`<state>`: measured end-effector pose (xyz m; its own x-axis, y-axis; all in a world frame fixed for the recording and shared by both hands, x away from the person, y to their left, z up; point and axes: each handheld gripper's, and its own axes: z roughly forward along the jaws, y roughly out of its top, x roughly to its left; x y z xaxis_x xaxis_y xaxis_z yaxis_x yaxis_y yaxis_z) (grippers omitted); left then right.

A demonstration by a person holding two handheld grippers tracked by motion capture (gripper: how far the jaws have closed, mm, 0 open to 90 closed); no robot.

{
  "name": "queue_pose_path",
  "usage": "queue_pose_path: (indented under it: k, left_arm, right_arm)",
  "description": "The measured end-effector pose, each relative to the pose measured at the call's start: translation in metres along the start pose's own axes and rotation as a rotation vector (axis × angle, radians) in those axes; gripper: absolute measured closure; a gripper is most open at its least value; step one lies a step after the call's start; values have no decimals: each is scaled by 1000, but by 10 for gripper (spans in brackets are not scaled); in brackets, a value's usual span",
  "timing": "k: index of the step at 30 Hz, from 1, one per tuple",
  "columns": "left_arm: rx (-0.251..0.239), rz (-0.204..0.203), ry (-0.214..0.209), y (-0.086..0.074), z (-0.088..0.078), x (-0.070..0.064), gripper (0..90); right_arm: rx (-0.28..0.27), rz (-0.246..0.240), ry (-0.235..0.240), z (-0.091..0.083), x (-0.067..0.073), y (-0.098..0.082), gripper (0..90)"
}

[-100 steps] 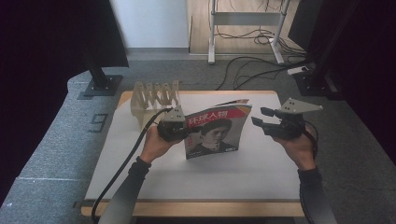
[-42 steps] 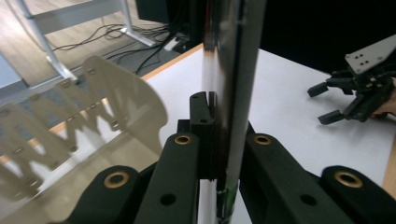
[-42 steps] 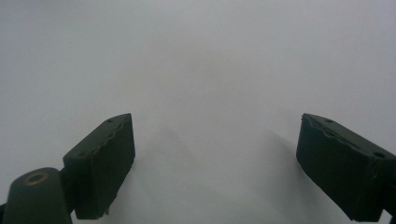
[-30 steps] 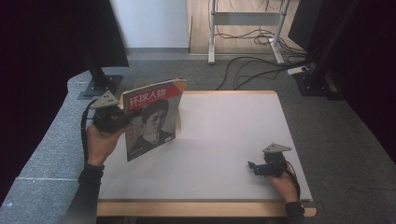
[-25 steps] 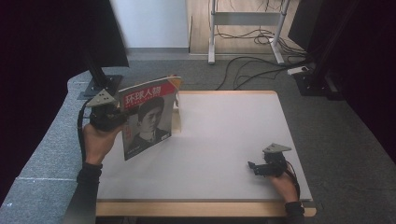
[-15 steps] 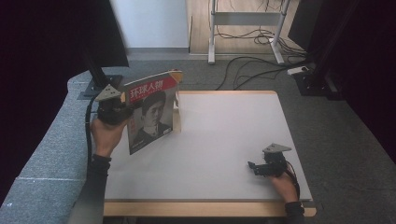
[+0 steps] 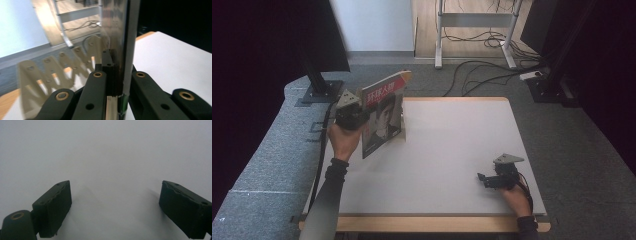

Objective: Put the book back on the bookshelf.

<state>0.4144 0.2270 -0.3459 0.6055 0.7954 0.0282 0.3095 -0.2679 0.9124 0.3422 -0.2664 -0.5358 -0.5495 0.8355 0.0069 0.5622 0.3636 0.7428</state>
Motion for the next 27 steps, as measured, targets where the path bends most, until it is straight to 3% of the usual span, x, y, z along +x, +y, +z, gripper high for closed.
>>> queue_pose_path:
  k: [6,10,14,16,19,24,27]
  left_arm:
    - [107,18,-80,3,-8,-2,861]
    - [192,23,-101,7,-13,-2,858]
    - [270,-8,-141,10,-16,-1,845]
    - [315,11,-123,11,-17,-2,852]
    - [309,18,-98,10,-17,-5,863]
    - [233,2,-43,12,-12,-5,870]
    - [217,1,-29,13,-8,-4,870]
  right_arm:
    - [0,-1,-2,0,0,0,103]
    - [-1,-1,-1,0,0,0,103]
    - [0,-2,-2,0,0,0,103]
    - [0,0,-1,0,0,0,103]
    - [2,-1,0,0,0,0,103]
    - [0,-1,-2,0,0,0,103]
    - [-1,0,-1,0,0,0,103]
